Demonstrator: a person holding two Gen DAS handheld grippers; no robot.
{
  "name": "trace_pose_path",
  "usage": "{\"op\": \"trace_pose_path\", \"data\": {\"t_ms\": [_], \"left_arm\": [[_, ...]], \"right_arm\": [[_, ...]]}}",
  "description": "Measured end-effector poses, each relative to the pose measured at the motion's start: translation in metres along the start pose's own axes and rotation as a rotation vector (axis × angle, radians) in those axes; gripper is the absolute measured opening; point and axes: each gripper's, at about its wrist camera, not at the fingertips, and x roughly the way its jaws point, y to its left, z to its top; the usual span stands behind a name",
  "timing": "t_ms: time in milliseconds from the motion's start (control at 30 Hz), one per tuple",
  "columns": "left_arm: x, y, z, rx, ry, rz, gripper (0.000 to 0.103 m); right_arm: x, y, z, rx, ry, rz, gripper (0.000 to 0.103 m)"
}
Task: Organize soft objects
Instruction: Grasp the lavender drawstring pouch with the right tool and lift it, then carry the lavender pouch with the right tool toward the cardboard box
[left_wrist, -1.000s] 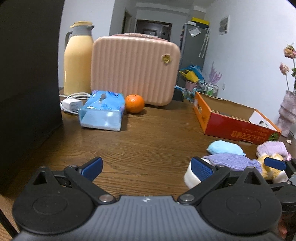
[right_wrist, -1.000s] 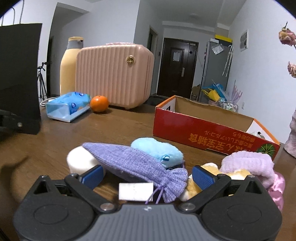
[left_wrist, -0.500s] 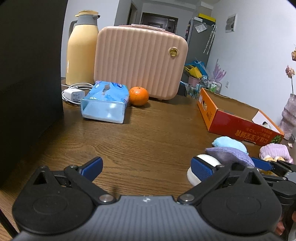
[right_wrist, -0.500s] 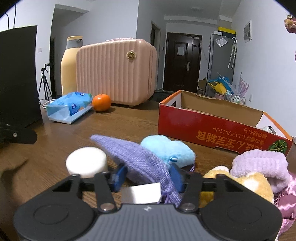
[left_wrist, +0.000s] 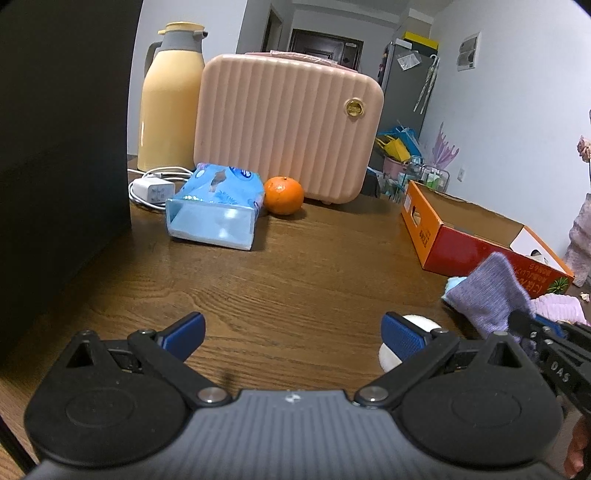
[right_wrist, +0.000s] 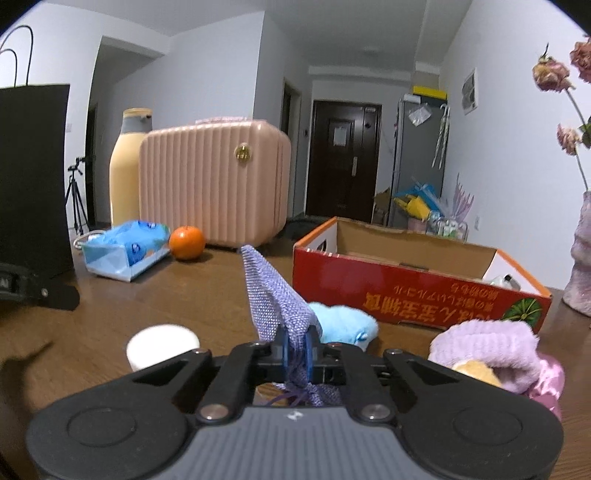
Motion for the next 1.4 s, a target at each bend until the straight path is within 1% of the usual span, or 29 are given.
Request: {"op": "trace_pose_path", "data": {"t_ms": [200, 467, 800, 967, 1100, 1400], "left_arm": [[0.001, -0.004, -0.001, -0.017, 0.001, -0.001, 0.103], [0.002, -0.022, -0.007, -0.008, 0.011, -0.019, 0.103], [0.005, -0.048, -0.016, 0.013, 0.034, -0.031, 0.103], [0.010, -0.062, -0.021, 0.034, 0.057, -0.038, 0.103], [0.009, -0.078, -0.027, 0.056, 0.060, -0.055, 0.103], [0.006, -0.115, -0.040, 0.155, 0.049, -0.080, 0.103]], "right_arm": [[-0.017, -0.005, 0.003, 0.008, -0.062, -0.020, 0.007], [-0.037, -0.023, 0.006, 0.066, -0.105, -0.039, 0.007], [-0.059, -0.057, 0.006, 0.151, -0.143, -0.074, 0.007], [-0.065, -0.071, 0.006, 0.178, -0.161, -0.090, 0.007], [-0.071, -0.081, 0.006, 0.193, -0.174, -0.099, 0.007], [-0.082, -0.103, 0.002, 0.221, -0.184, -0.125, 0.007]]}}
